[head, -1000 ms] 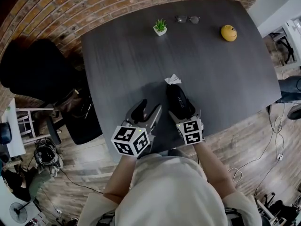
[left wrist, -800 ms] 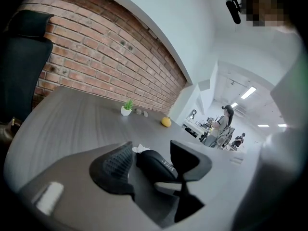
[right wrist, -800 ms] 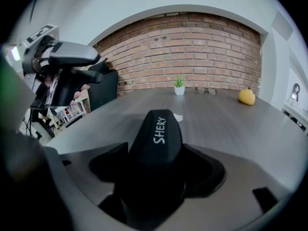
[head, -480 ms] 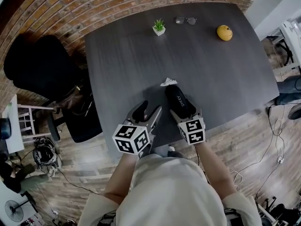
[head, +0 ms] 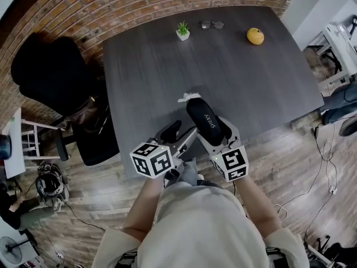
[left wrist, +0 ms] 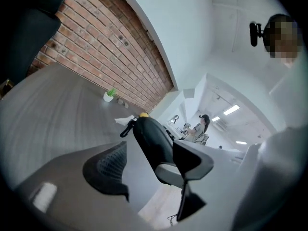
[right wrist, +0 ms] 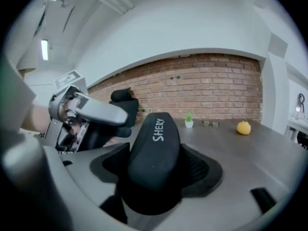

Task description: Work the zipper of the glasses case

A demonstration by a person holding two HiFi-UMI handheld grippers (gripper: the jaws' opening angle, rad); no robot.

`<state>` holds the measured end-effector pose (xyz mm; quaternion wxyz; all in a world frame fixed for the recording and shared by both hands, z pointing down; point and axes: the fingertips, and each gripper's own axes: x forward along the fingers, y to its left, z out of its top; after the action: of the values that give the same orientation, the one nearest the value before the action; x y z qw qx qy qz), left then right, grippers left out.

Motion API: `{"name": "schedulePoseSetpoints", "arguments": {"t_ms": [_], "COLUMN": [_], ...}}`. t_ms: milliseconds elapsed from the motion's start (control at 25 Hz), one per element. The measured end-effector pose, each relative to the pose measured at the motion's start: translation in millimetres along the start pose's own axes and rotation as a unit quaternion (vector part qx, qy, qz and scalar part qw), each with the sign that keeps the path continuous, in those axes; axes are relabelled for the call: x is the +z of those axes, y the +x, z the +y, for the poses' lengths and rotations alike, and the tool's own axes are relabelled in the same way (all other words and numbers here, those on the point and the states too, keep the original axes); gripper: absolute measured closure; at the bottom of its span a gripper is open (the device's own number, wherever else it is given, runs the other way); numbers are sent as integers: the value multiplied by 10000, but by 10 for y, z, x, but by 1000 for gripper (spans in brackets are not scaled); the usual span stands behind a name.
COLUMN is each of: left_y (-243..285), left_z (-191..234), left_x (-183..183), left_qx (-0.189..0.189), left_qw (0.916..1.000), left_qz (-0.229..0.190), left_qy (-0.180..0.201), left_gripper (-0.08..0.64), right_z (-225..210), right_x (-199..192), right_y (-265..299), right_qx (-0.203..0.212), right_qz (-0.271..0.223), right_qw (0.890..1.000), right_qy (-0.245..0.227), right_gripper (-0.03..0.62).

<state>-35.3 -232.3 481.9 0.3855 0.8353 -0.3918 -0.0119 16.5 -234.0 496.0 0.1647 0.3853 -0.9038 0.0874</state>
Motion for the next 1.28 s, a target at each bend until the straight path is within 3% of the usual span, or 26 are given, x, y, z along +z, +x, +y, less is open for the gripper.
{"name": "schedulePoseSetpoints", "arguments": {"t_ms": [200,400,640,720,960,1120,1280], "left_y": [-172,-361,-468,-495,-558,-593,-617], "left_z": [-416,-942,-1347,-1462,-1609,-1536,-1420], "left_x": [-4,-32,-155,-216,-319,-371,-487], "left_qx": [-649,-1412,-1731,-1872,-1869,-1527,-1072], "left_qw": [9971,9878,9831,9810,9818,9869,9867], "left_qz": [-207,-323,-301,-264,-230,-143,18], "left_qy": [-334,-577,-522,-428,-230,492,1223], "left_gripper": [245,219,221,258,293,298,299], "right_z": [319,635,897,929,1001,975,916], "right_x": [262,487,580,559,510,450,406], "right_y": [-442,-877,-1284,-1377,-1531,-1648,-1780], "right_qx": [154,380,483,448,498,712,976], "right_qz": [-504,-1107,-1481,-1500,-1496,-1309,-1007], "right_qw": [9981,9914,9863,9864,9864,9883,9884], "right_qy": [-315,-582,-546,-503,-474,-328,-591], "right_gripper": [262,262,261,259,247,248,250]}}
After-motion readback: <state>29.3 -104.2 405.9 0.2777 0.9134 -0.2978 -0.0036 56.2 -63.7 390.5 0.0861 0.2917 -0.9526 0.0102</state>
